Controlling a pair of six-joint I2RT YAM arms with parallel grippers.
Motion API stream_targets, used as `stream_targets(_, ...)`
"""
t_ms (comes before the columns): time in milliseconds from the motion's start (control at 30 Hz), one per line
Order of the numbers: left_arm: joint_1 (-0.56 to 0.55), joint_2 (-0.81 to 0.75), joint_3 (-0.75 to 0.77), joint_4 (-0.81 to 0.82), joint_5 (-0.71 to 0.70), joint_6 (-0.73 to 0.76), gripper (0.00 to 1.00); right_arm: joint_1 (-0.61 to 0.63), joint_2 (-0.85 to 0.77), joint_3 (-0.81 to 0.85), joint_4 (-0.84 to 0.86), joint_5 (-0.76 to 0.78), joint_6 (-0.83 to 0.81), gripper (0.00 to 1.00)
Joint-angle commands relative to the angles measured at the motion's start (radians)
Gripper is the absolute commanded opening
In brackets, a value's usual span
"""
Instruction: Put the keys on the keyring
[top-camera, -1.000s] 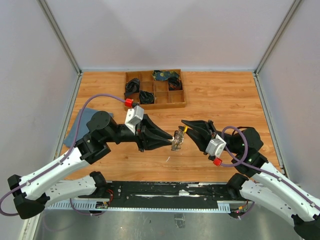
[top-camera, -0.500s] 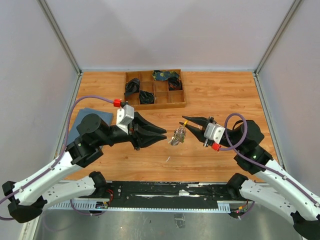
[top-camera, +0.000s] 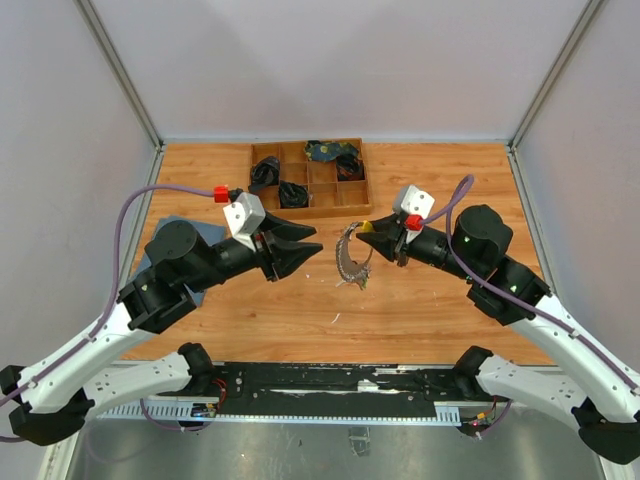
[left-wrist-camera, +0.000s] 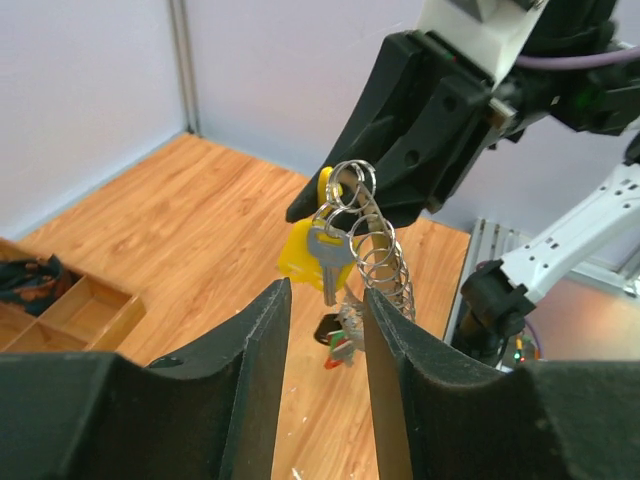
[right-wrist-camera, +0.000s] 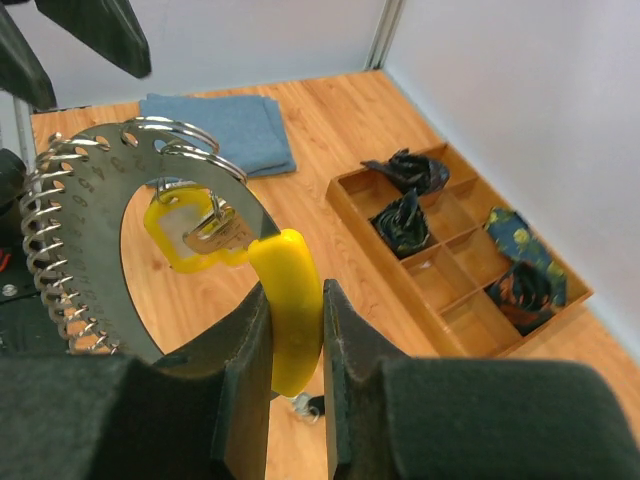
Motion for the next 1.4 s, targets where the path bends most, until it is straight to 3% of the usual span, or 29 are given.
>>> stream_targets(0, -0.006, 0.028, 0.049, -0.036, -0.077, 0.028, 0.42, 0.014, 0.015, 0.073, -0.111, 0.068, 0.136, 0.0)
stream_targets(200, -0.007, 0.042, 0.076, -0.055, -0.118, 0.058, 0.48, 0.014, 0.029, 0.121, -0.201, 0.118, 0.156, 0.01)
stream_targets(400, -0.007, 0.036, 0.057, 0.0, -0.045, 0.067, 0.5, 0.015, 0.021, 0.11, -0.215, 0.096, 0.11, 0.01)
stream_targets(733, -0.008, 0.092, 0.053, 0.065, 0.029, 0.001, 0.48, 0.014, 0.02, 0.12, -0.217, 0.118, 0.062, 0.01)
stream_targets(1367, -0.02, 0.167, 0.083, 0.093, -0.004, -0.05, 0.44, 0.015, 0.044, 0.115, -0.217, 0.091, 0.066, 0.01)
